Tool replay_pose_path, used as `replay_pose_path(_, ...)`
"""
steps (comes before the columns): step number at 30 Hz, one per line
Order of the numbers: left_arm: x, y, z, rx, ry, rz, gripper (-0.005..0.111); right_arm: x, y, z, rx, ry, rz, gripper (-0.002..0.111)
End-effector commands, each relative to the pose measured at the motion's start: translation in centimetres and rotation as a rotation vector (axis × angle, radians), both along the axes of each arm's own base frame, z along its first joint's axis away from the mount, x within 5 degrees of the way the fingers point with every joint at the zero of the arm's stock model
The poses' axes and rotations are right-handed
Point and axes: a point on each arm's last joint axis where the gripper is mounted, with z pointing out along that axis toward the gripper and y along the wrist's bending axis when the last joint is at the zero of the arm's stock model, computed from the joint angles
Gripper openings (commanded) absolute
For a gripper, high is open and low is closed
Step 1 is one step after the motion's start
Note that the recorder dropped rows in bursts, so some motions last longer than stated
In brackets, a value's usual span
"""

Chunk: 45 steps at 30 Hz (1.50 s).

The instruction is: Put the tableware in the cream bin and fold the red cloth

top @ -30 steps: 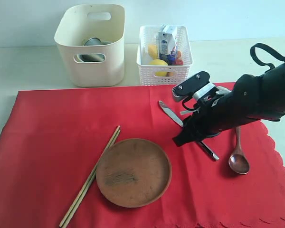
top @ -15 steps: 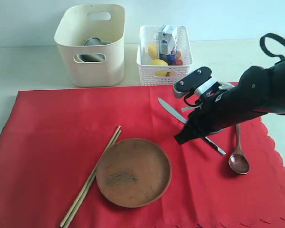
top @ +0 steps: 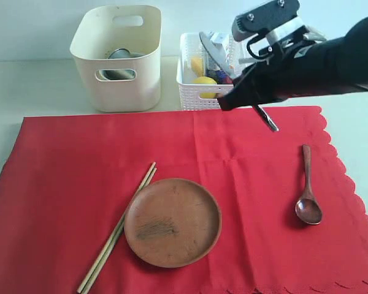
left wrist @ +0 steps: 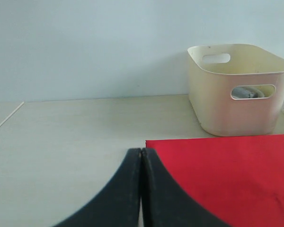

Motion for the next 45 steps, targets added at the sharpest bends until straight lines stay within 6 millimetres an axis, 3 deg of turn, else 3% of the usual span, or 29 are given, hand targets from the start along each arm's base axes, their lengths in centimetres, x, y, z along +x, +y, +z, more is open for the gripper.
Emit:
replay_pose_path(1, 0.0, 0.0, -0.1, -0.006, -0.004, 0.0, 0.001, 3.0, 1.4, 1.6, 0.038, -0.079, -0.015, 0.0)
replay_pose_path(13, 0.0, 0.0, -0.1, -0.006, -0.004, 0.0, 0.001, 7.7, 10.3, 2.3, 0.14, -0.189, 0.066, 0.0)
replay_pose_path(18, 0.0, 0.0, -0.1, -0.006, -0.004, 0.0, 0.001, 9.0, 12.7, 2.9, 0.275, -0.331, -0.024, 0.0)
replay_pose_path(26, 0.0, 0.0, -0.1, -0.006, -0.004, 0.0, 0.001, 10.8, 14.3, 1.2, 0.57, -0.323, -0.134, 0.0)
replay_pose_path(33, 0.0, 0.0, -0.1, -0.006, -0.004, 0.0, 0.001, 11.5, 14.9, -0.6, 0.846, -0.475, -0.123, 0.0)
replay_pose_path(40, 0.0, 0.0, -0.1, -0.006, -0.004, 0.0, 0.001, 12.6, 15.8, -2.7, 0.886, -0.45, -0.128, 0.0)
replay_pose_path(45, 0.0, 0.0, -0.1, -0.006, -0.004, 0.0, 0.001, 13.2, 16.4, -3.0, 0.861, -0.411, -0.126, 0.0)
